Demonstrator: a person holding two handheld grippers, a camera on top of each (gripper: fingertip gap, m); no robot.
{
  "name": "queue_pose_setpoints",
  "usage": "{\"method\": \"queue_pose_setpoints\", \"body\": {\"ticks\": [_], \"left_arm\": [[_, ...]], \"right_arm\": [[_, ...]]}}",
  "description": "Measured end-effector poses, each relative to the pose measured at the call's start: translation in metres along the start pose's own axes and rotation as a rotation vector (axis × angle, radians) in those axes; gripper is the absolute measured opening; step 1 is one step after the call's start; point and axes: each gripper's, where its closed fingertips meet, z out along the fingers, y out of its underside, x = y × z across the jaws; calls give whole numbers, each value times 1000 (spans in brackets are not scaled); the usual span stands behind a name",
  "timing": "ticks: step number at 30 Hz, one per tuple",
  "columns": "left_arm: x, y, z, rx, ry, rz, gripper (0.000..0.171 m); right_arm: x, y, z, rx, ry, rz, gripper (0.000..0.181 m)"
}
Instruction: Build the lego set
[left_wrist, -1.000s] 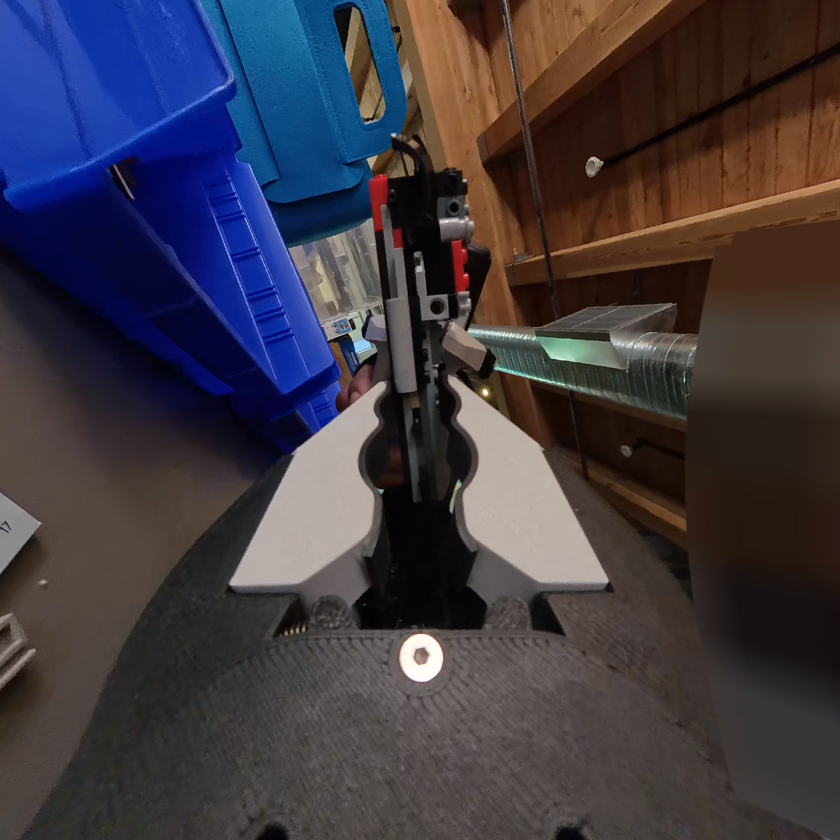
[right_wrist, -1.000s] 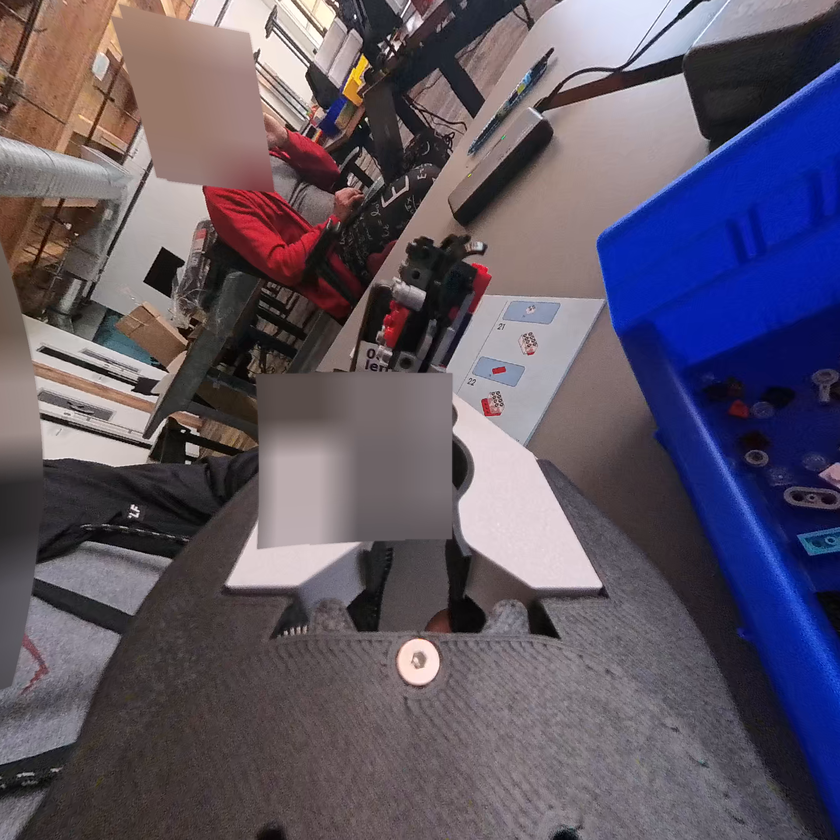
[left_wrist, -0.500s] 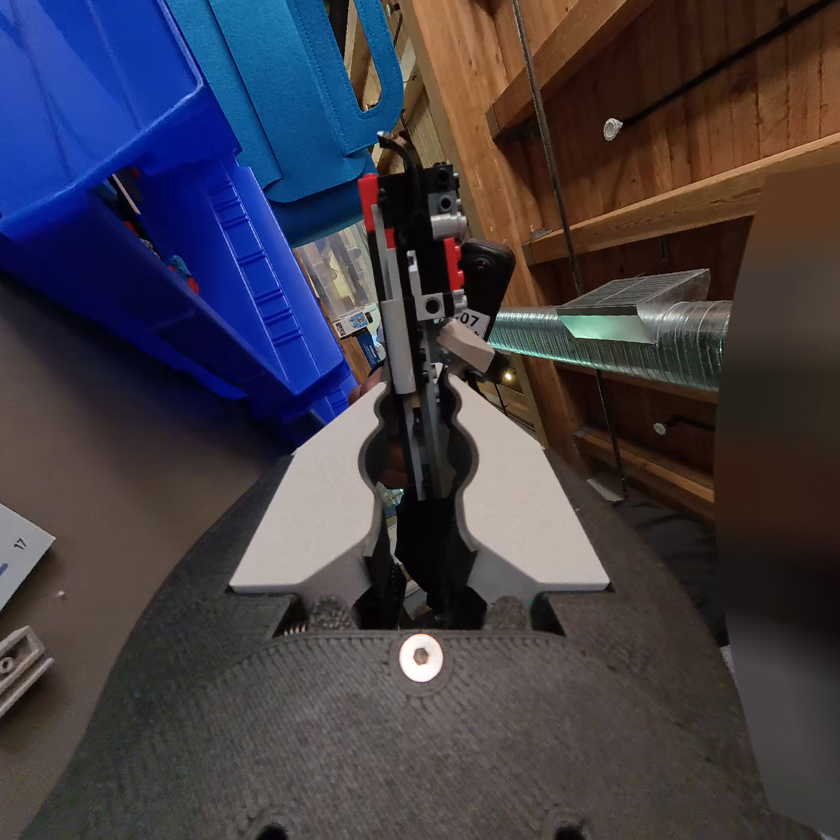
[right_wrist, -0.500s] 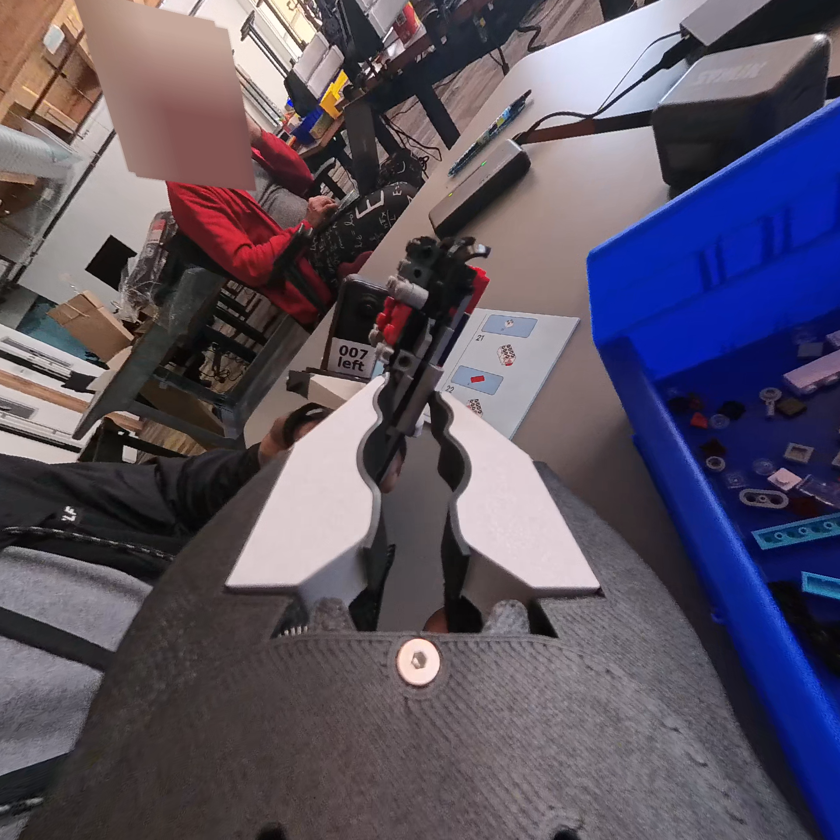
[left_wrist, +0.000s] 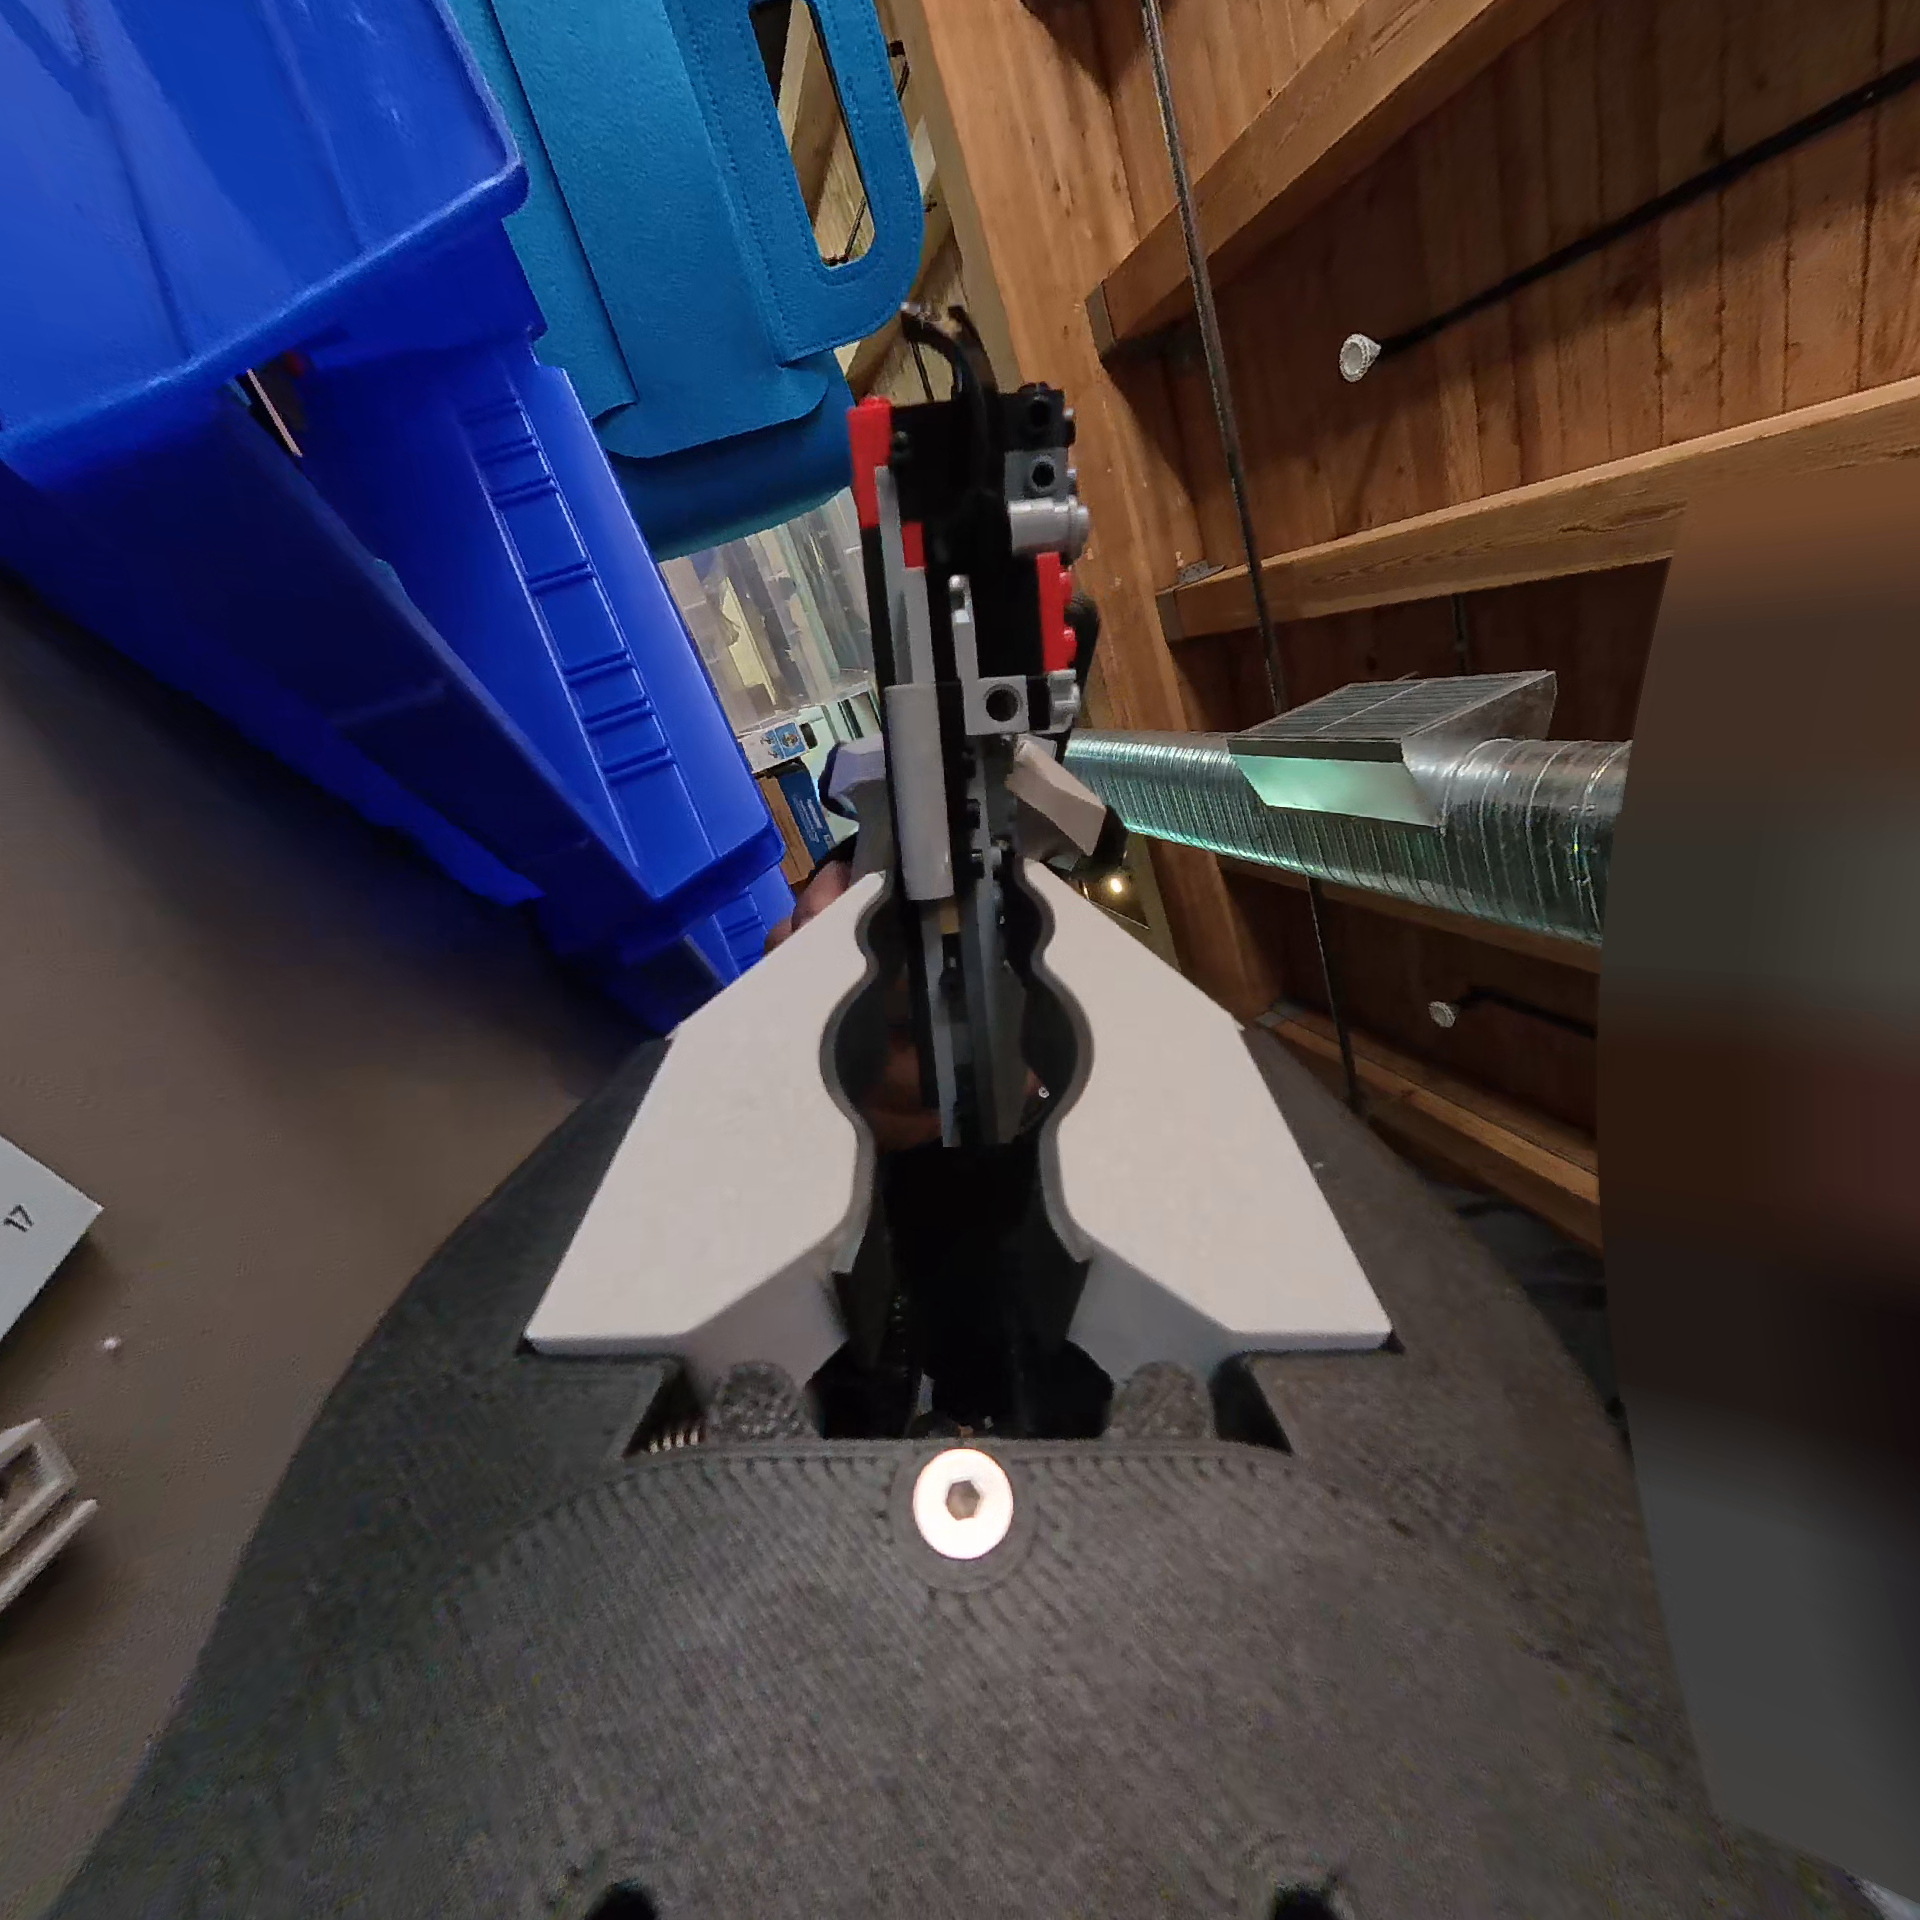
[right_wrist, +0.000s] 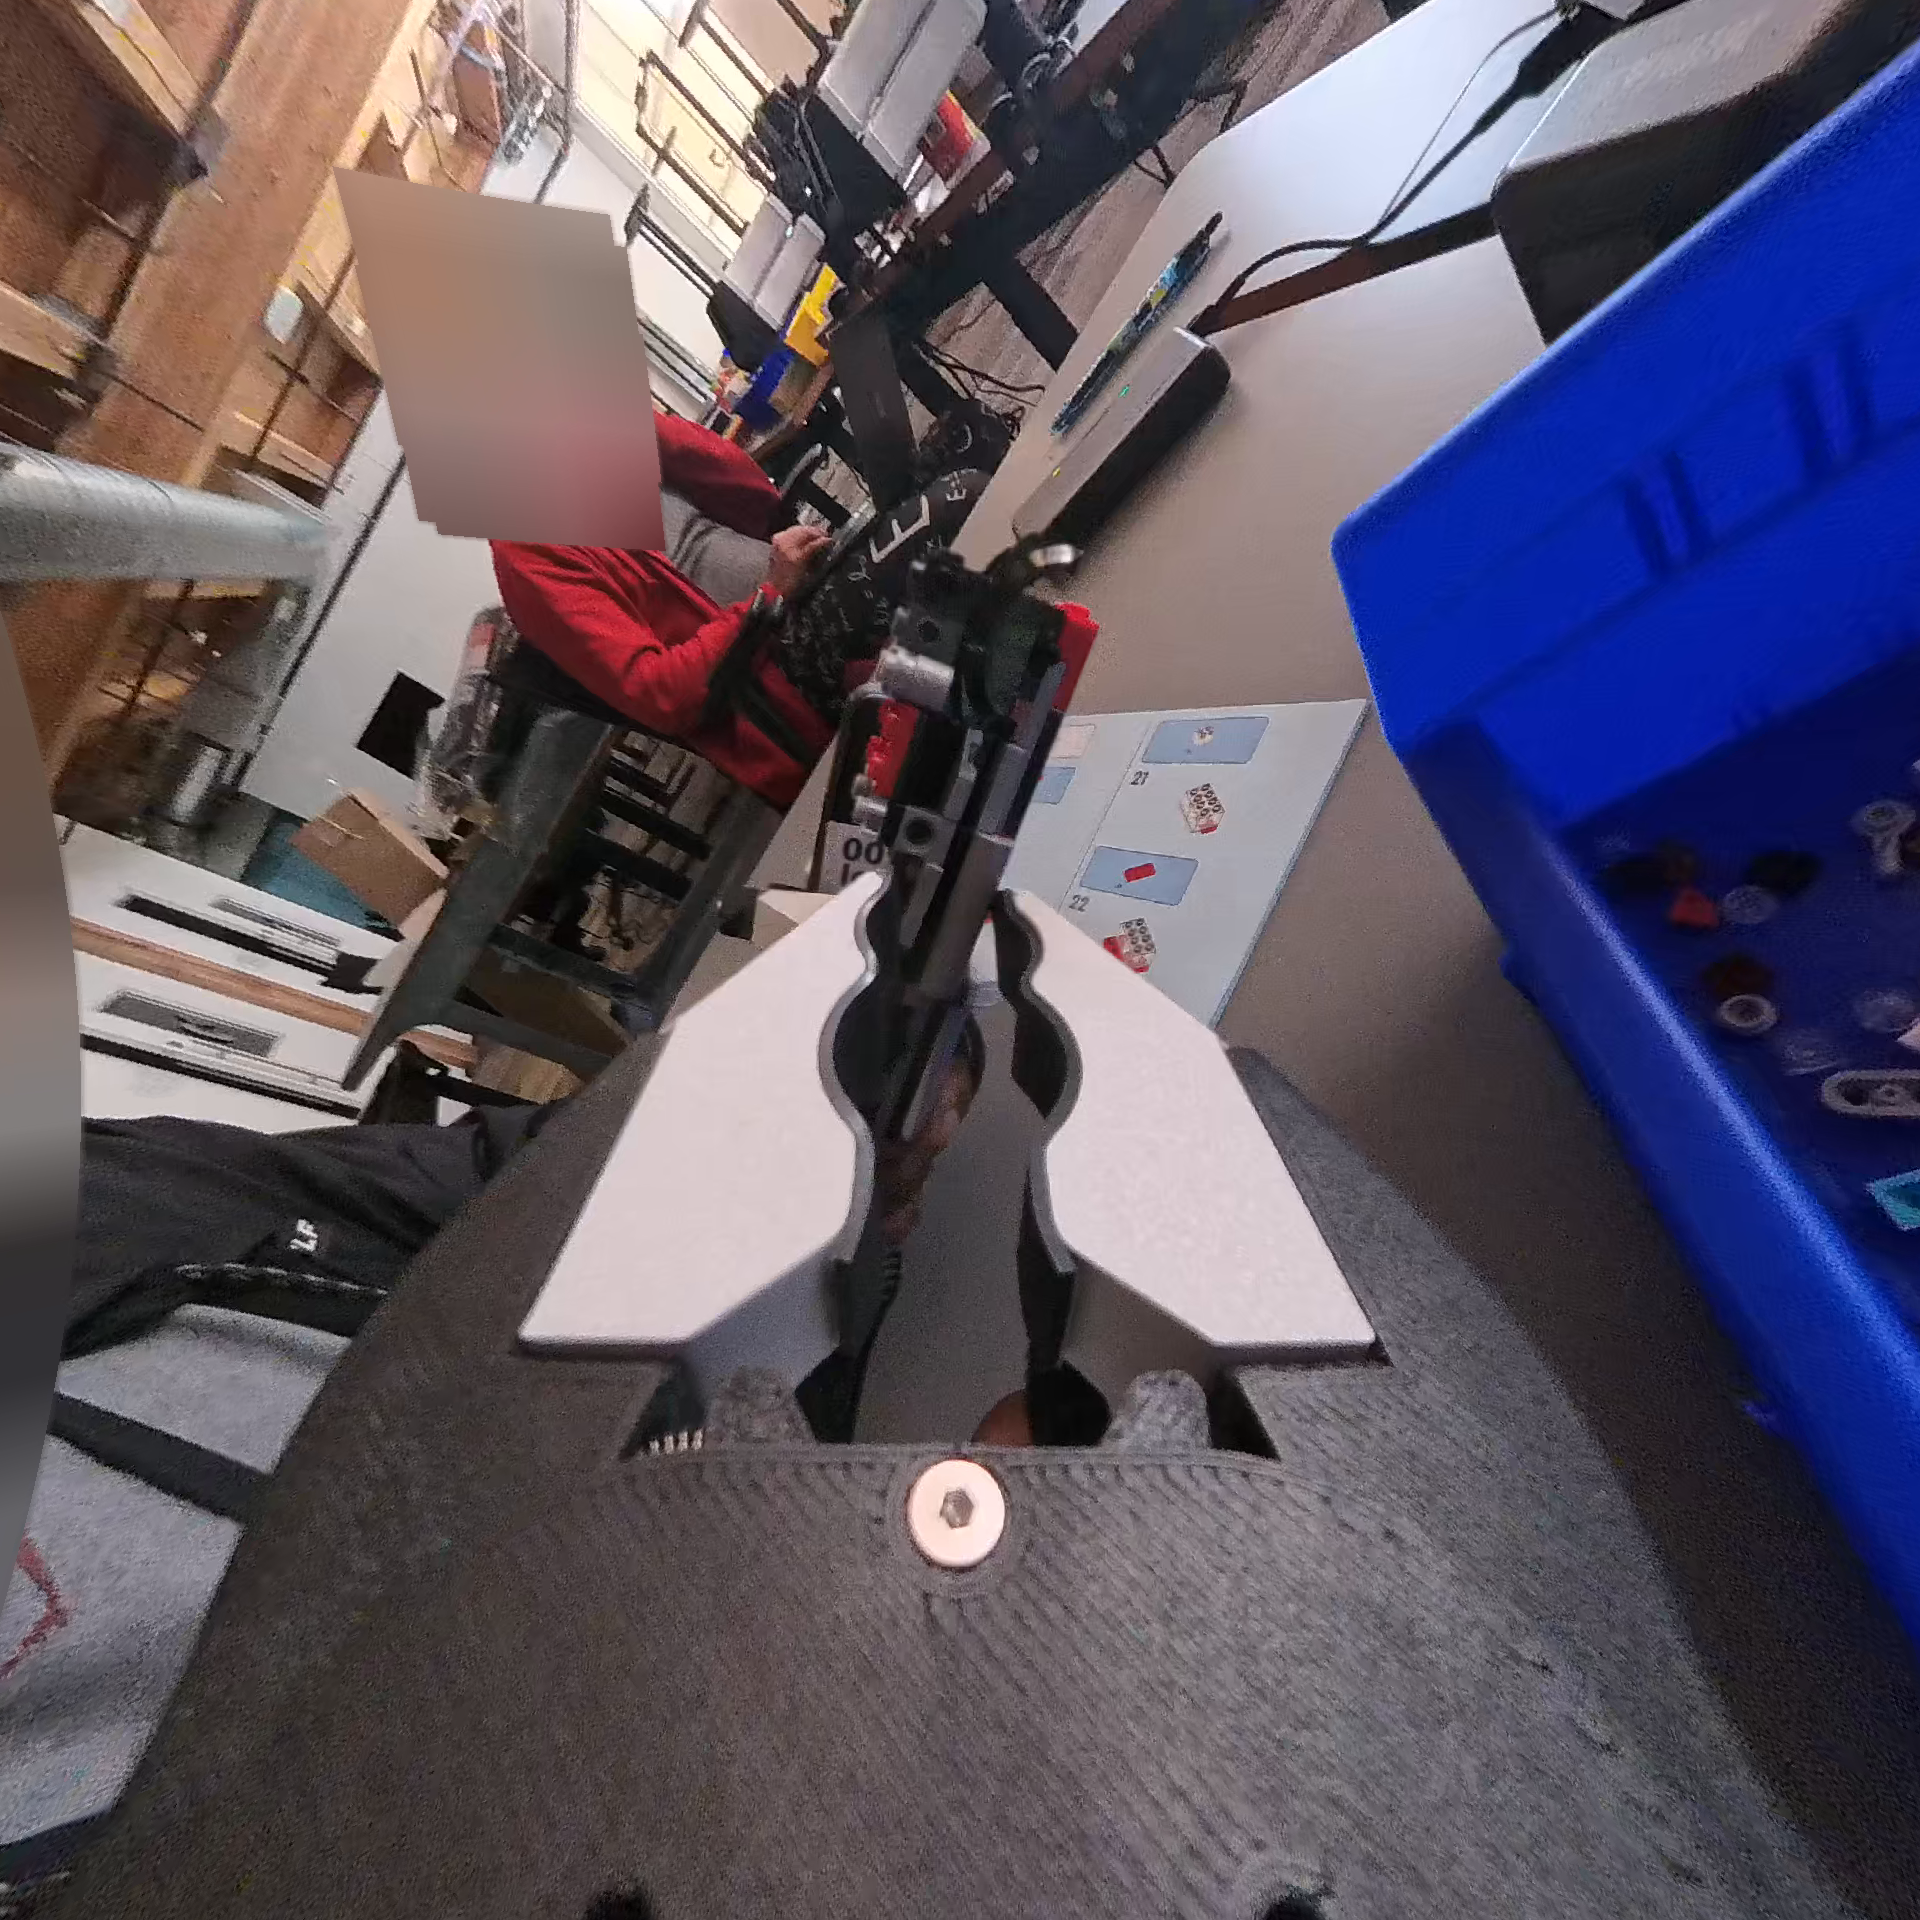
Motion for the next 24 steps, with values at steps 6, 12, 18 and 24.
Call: {"method": "queue_pose_setpoints", "body": {"ticks": [6, 12, 18, 24], "left_arm": [[1, 1, 1, -2, -2, 15, 19], [3, 2, 2, -4, 0, 32, 19], [4, 2, 2, -4, 3, 35, 18], [5, 3, 3, -7, 9, 39, 19]], "right_arm": [[-1, 0, -2, 10, -13, 23, 19], [-4, 0, -4, 10, -24, 30, 19], [-6, 0, -6, 11, -32, 35, 20], [-7, 1, -6, 5, -38, 25, 20]]}}
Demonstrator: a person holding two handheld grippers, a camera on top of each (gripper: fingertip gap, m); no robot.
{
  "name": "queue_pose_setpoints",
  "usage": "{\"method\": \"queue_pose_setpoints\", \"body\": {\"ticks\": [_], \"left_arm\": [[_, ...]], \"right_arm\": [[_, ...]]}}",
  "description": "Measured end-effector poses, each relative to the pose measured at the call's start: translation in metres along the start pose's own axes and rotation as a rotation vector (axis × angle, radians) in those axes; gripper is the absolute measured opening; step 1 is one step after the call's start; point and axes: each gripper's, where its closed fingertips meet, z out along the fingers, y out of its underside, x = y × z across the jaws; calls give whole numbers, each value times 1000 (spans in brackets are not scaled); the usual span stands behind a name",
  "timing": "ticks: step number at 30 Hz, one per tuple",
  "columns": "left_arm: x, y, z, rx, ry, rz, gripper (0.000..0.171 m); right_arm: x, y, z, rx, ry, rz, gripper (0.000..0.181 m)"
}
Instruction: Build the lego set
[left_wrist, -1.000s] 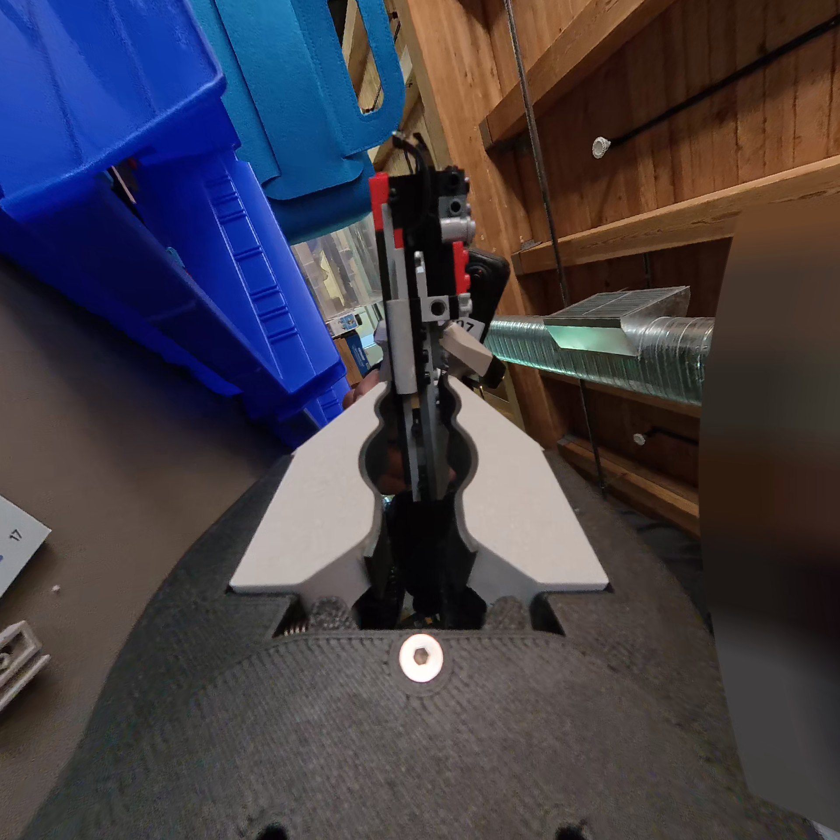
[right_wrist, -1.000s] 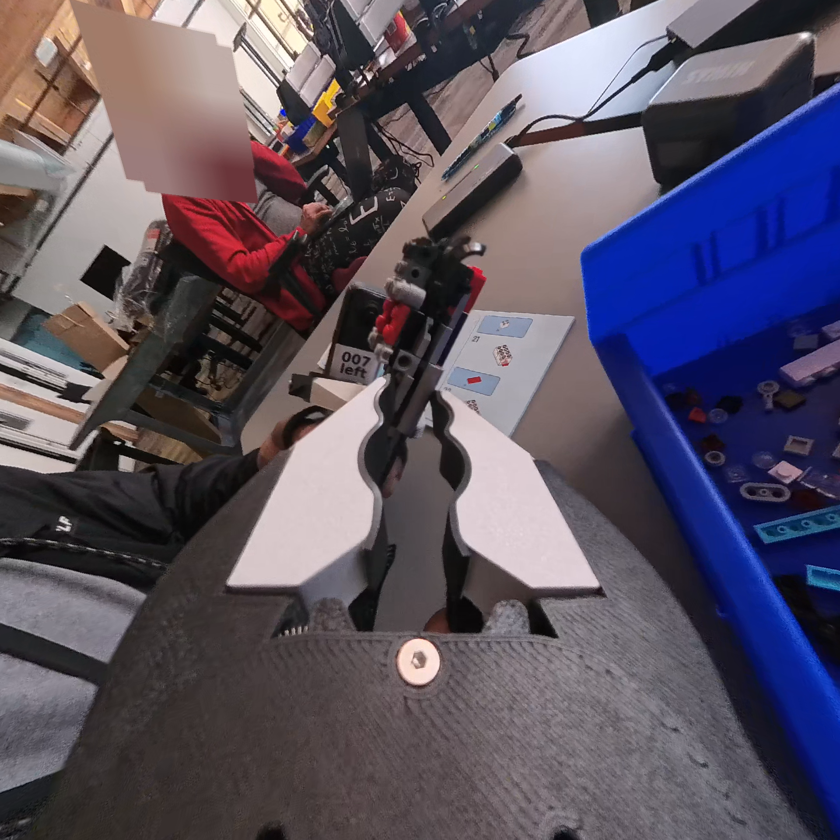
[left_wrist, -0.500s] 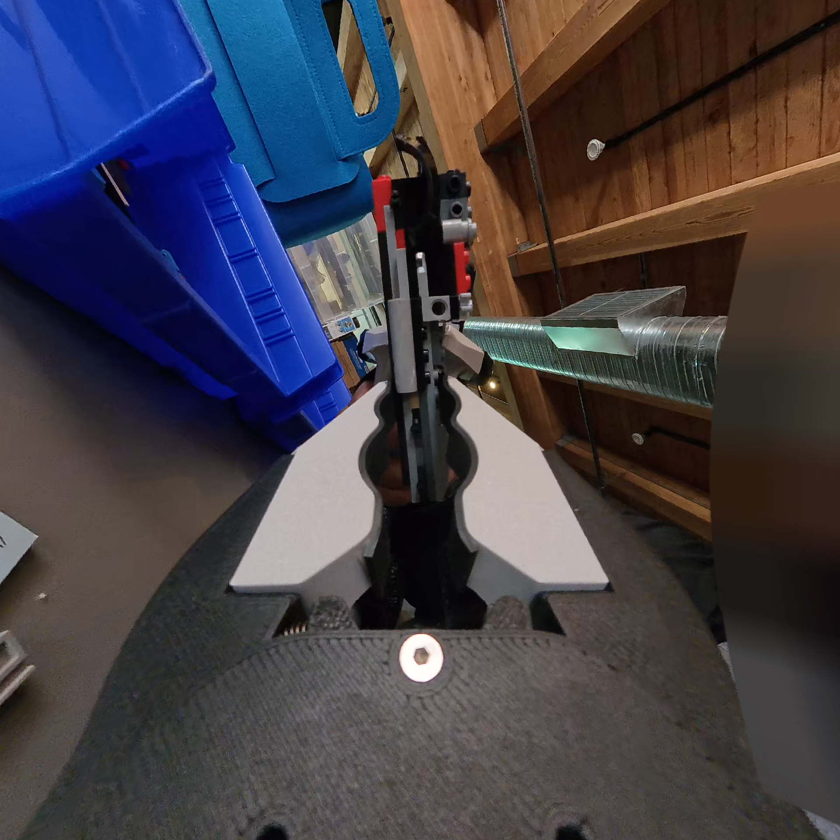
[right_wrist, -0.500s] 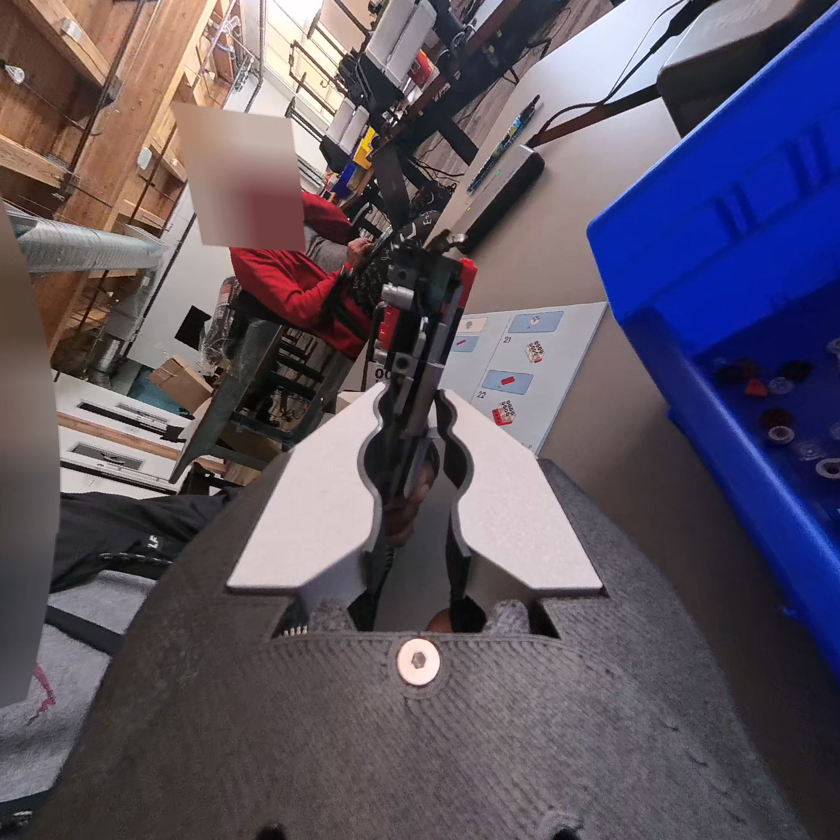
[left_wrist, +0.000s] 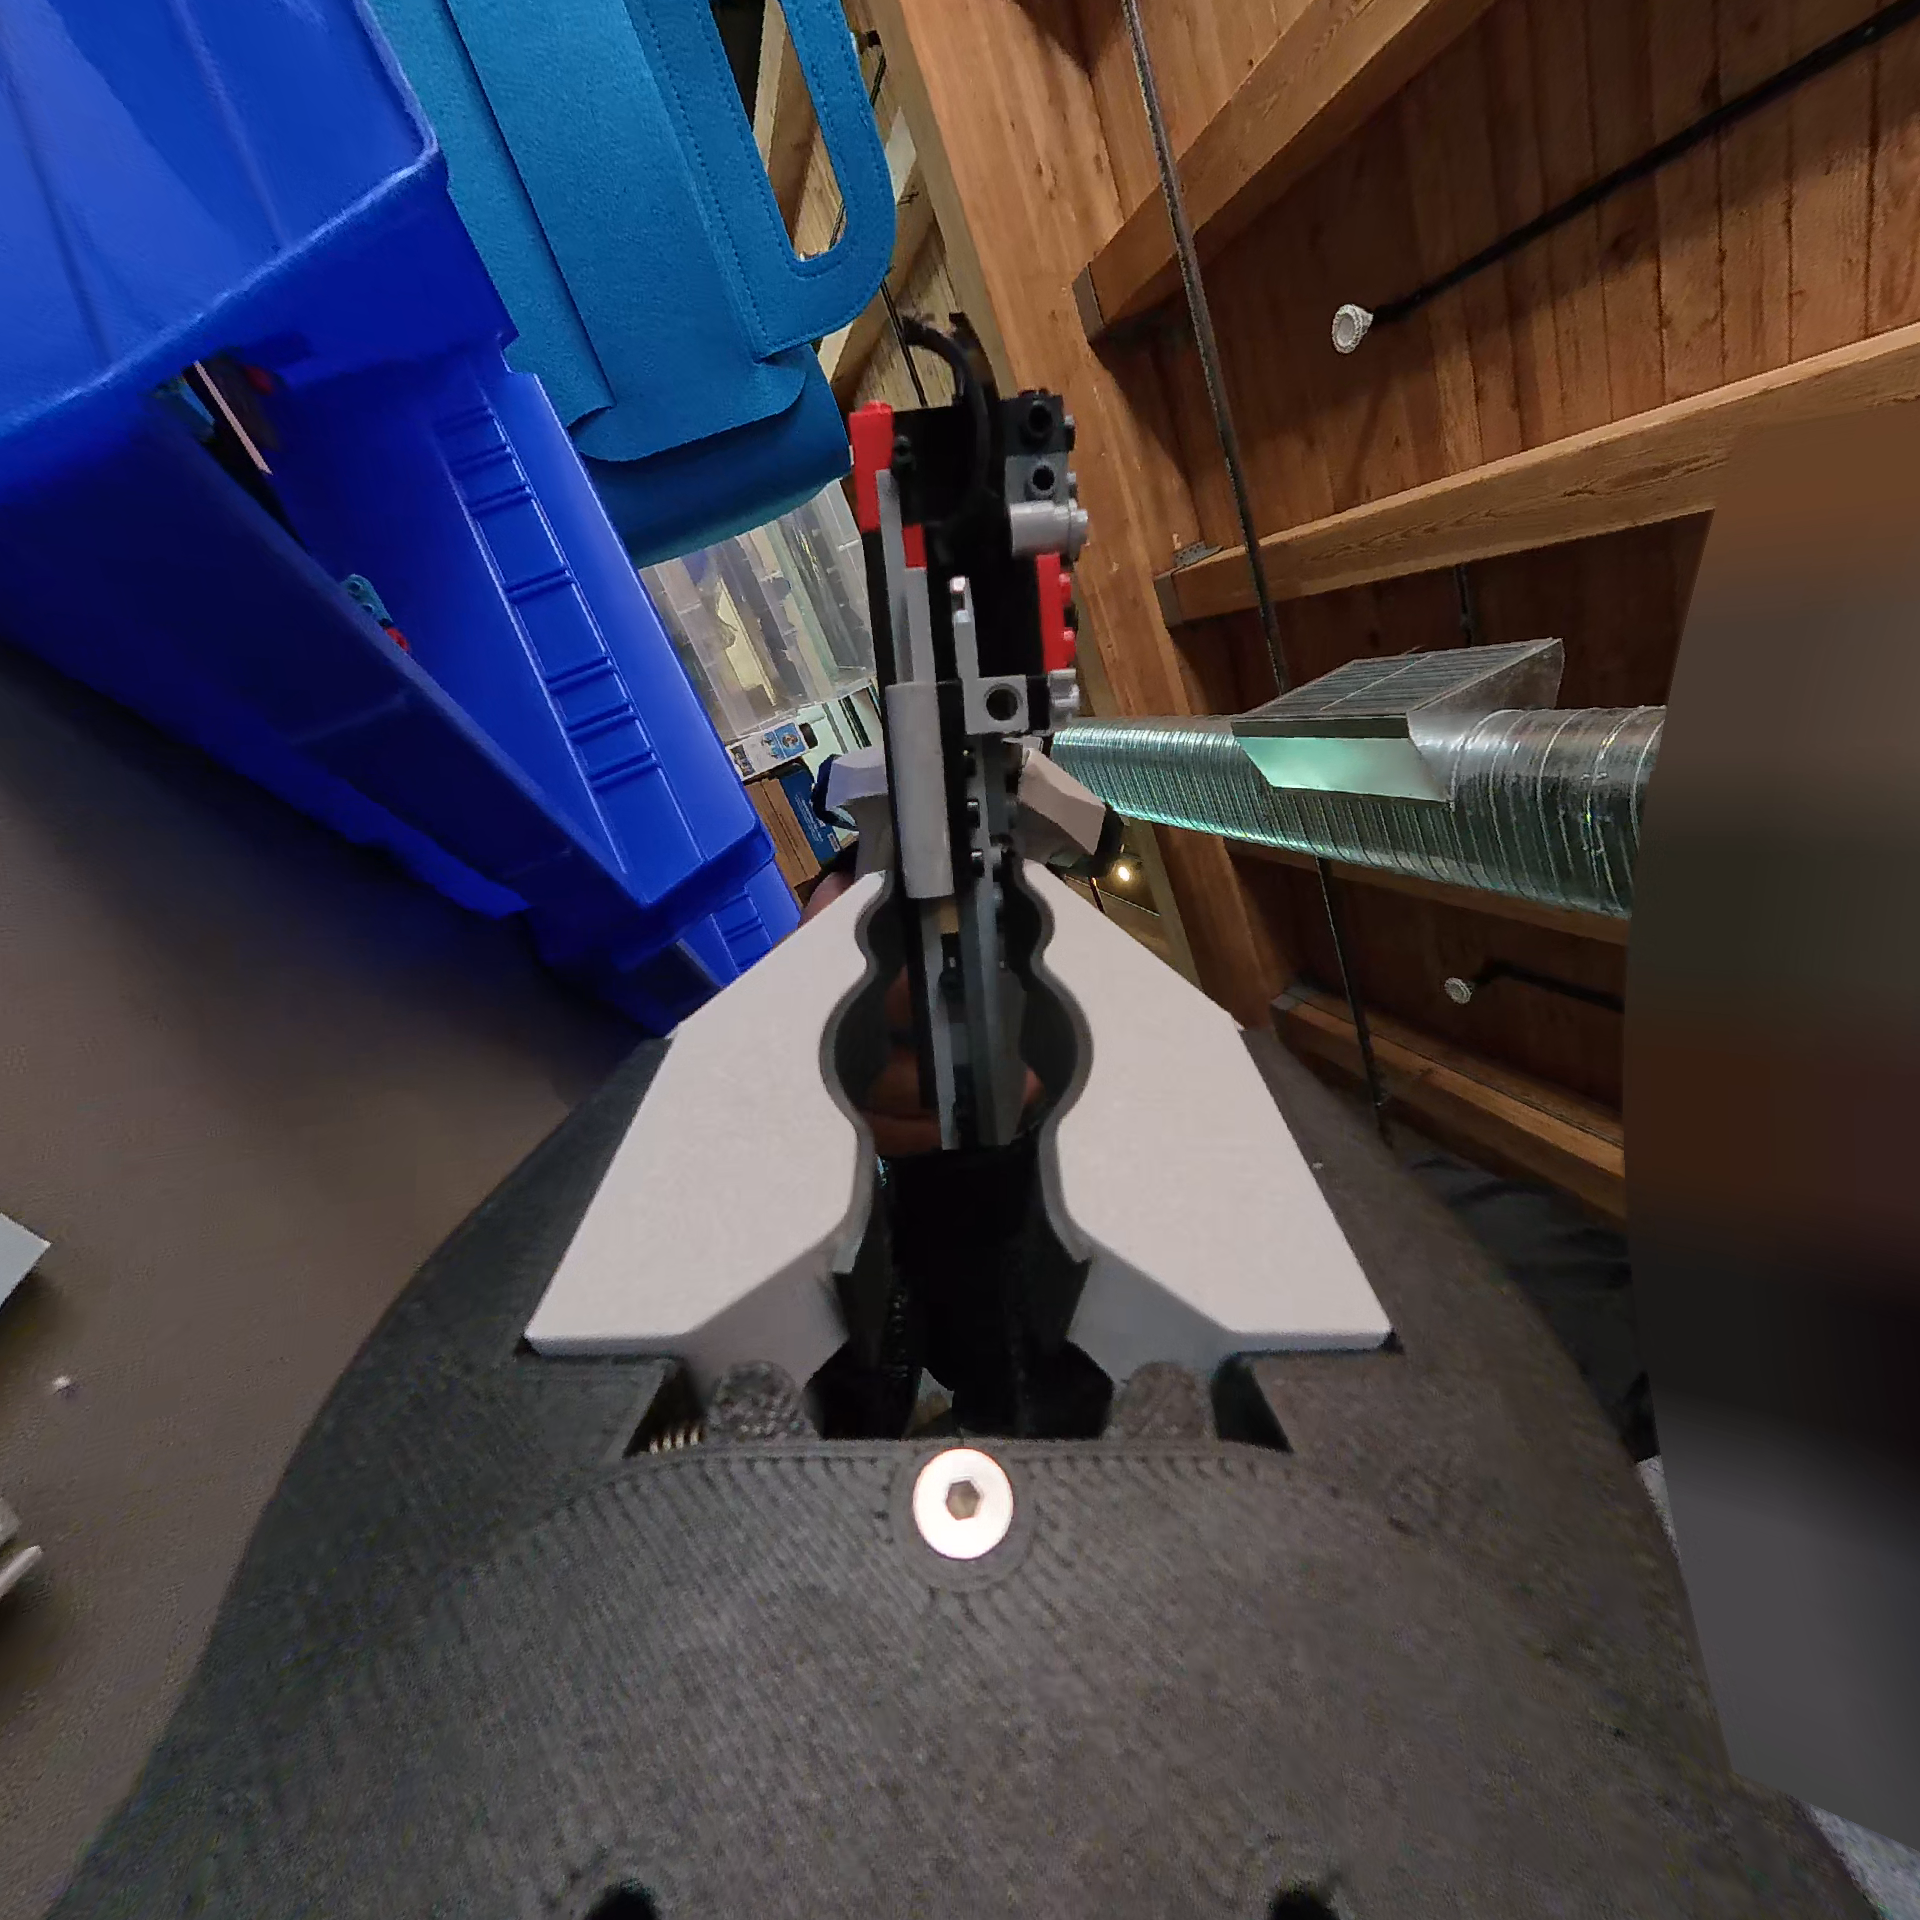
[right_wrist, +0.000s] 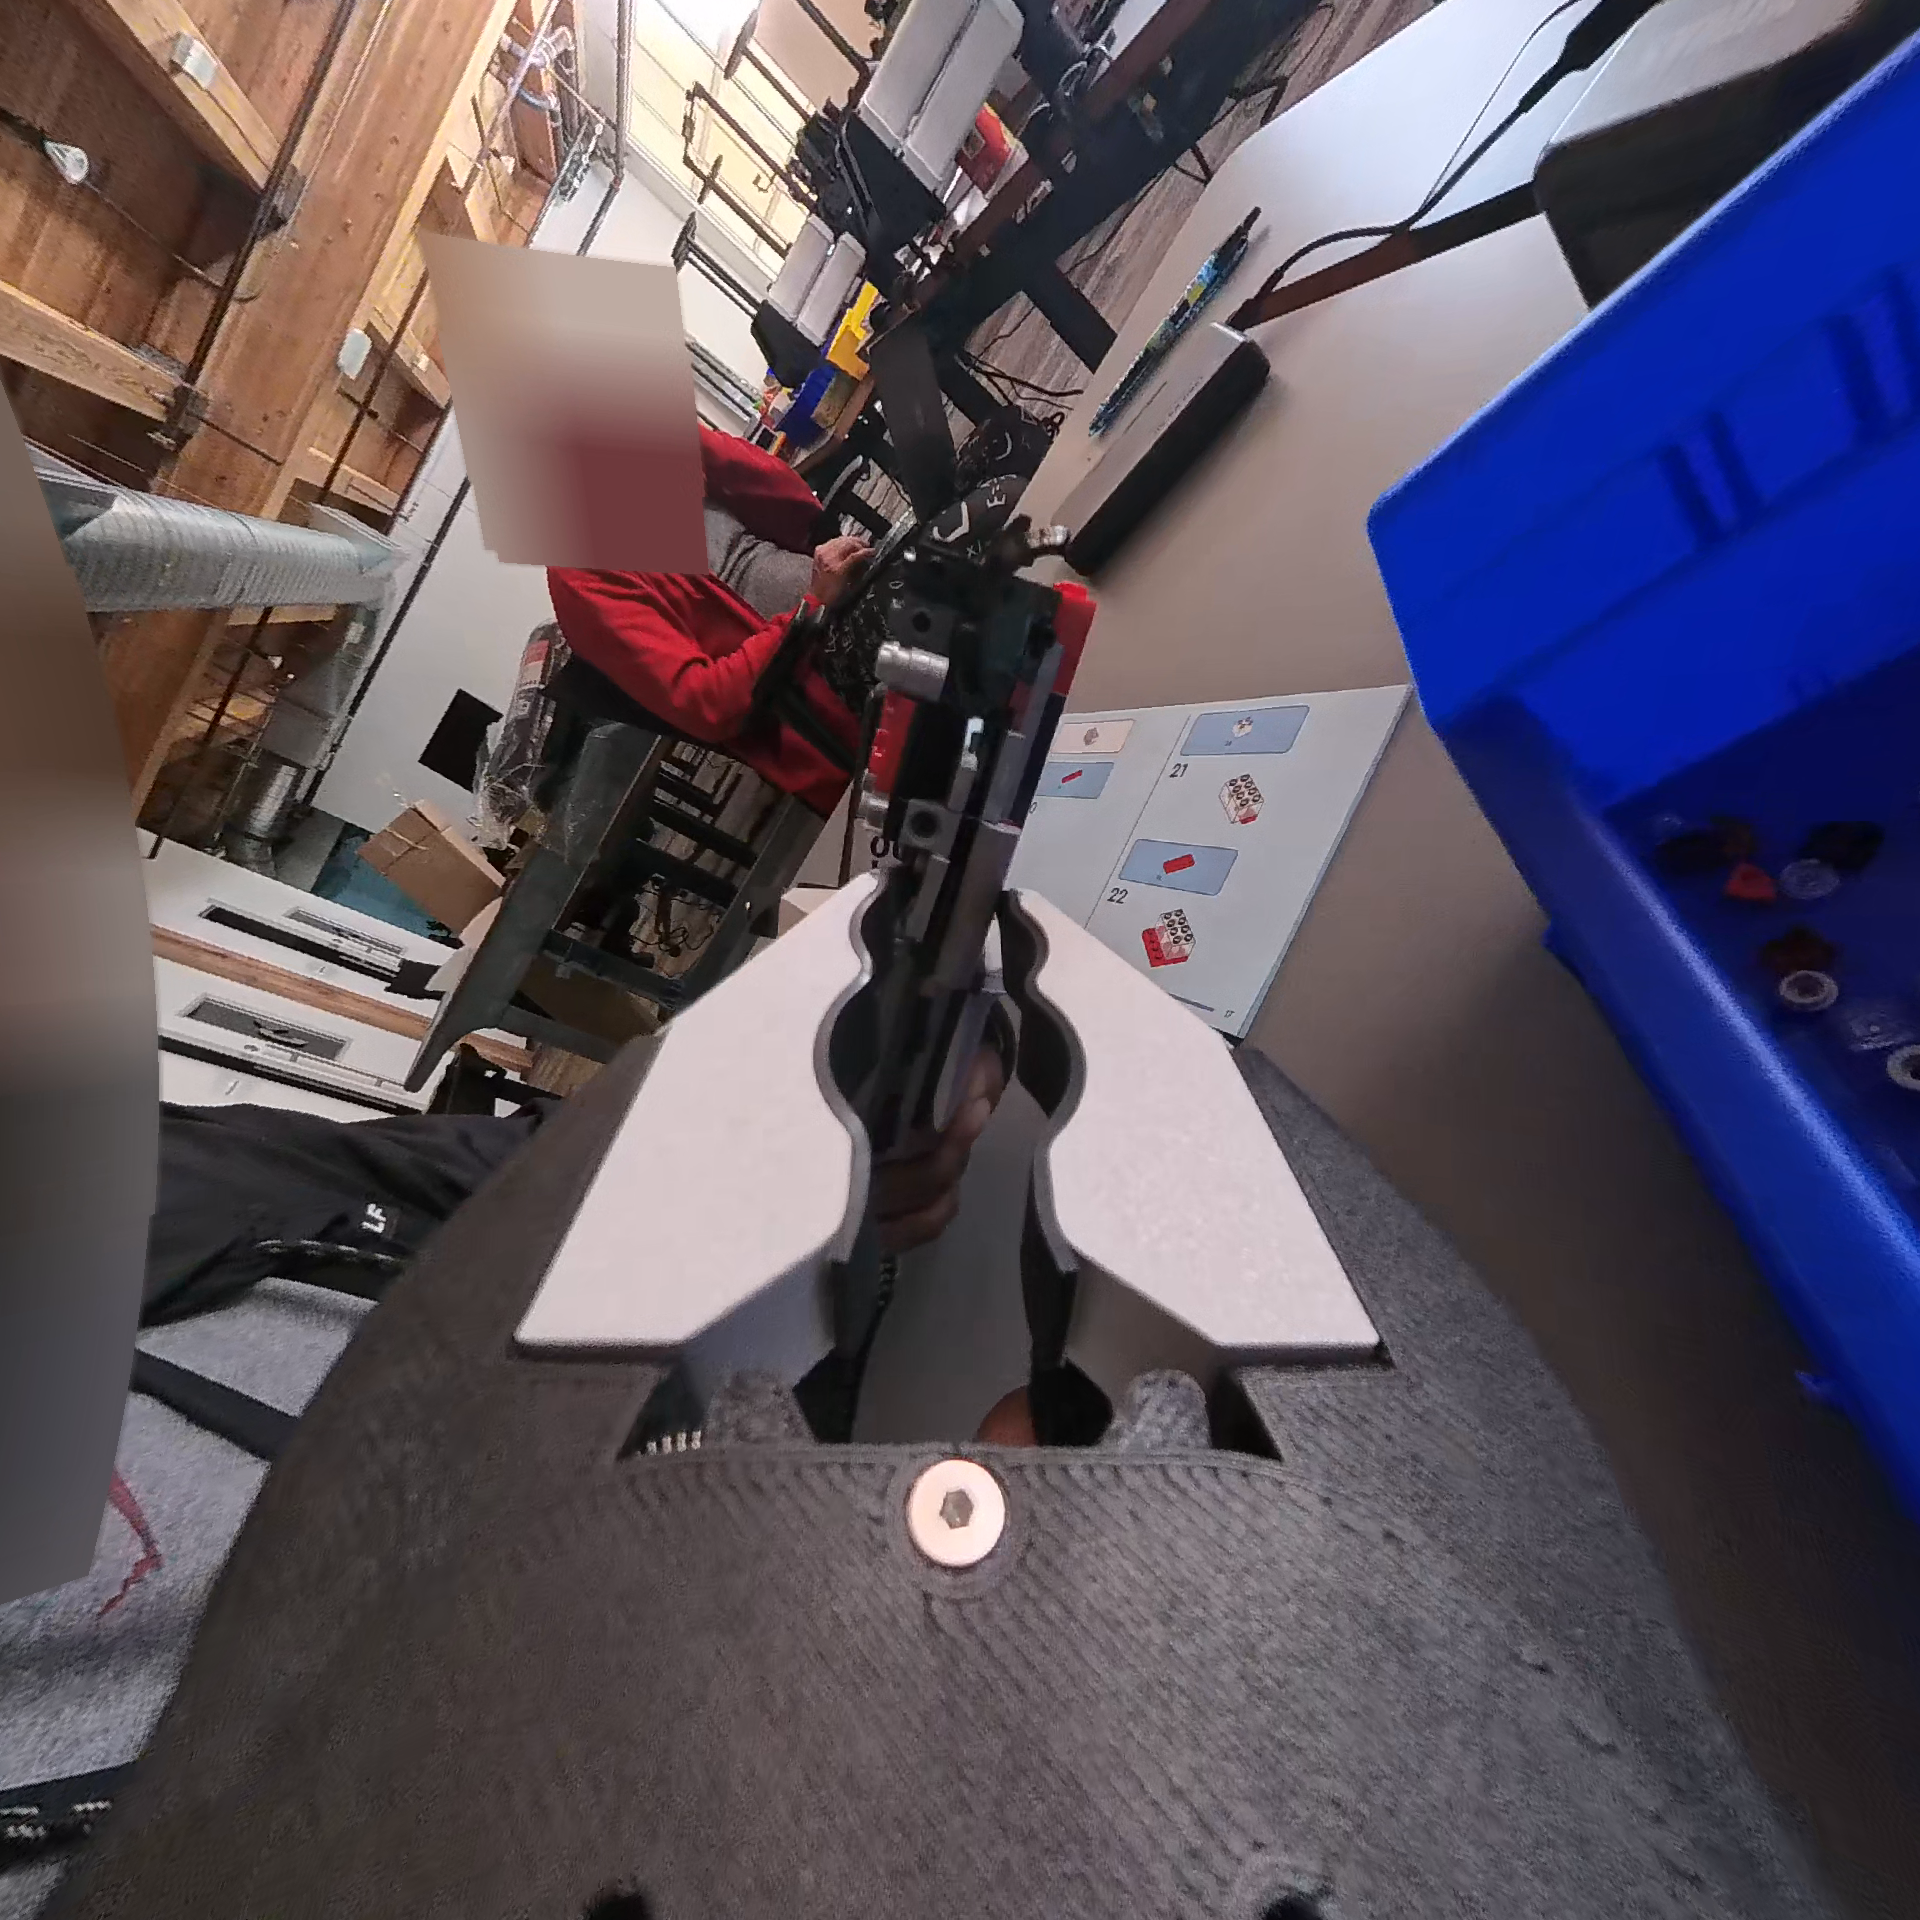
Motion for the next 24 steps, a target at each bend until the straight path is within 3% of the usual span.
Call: {"method": "queue_pose_setpoints", "body": {"ticks": [24], "left_arm": [[-2, 3, 0, -14, 7, -5, 19]], "right_arm": [[4, 4, 0, -9, 70, -140, 17]]}}
